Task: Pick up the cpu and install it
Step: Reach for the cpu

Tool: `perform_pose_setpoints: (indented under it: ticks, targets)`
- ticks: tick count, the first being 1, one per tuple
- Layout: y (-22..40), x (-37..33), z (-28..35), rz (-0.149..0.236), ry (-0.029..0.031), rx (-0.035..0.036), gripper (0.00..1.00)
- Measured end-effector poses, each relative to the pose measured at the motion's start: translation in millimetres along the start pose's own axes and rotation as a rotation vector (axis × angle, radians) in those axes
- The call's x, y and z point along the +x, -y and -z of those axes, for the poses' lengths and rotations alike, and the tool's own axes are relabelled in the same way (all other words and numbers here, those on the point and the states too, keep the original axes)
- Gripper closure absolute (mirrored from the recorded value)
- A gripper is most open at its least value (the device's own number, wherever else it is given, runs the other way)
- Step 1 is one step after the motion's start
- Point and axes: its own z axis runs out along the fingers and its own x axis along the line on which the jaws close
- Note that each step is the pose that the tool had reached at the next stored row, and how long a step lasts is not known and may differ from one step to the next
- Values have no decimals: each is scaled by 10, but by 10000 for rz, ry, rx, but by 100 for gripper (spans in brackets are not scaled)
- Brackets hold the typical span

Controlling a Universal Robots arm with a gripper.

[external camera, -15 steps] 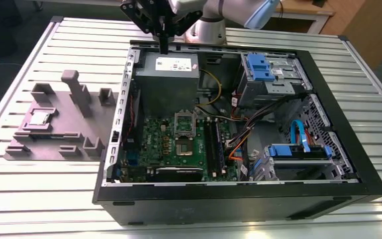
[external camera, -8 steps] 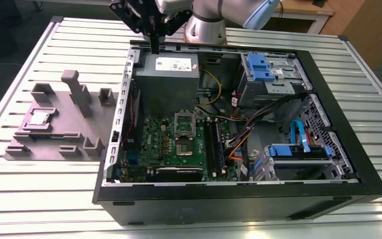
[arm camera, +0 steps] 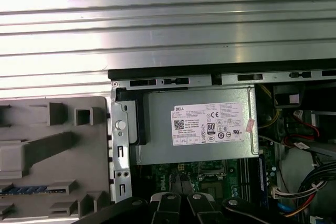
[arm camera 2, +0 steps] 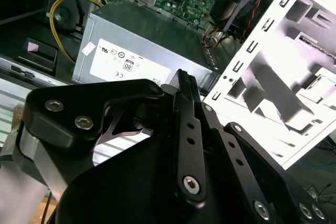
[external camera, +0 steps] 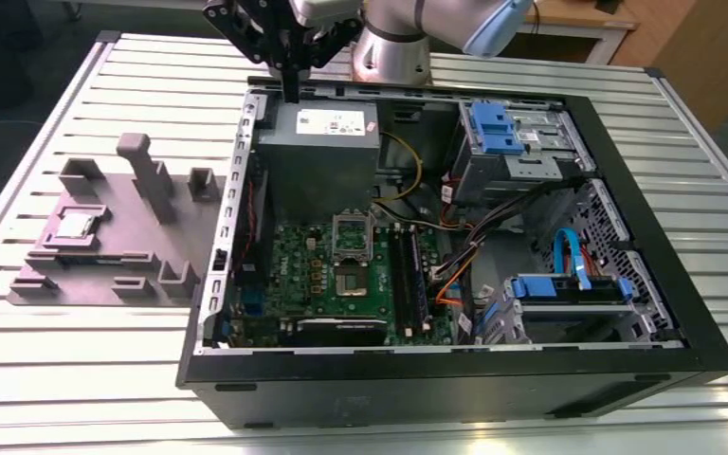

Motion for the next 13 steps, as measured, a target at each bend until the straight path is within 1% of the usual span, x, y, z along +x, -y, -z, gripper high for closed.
perform_pose_setpoints:
  ticks: [4,13]
  targets:
    - [1,11,0,0,1,-1,90]
    - [5,64,0,0,1,-1,90]
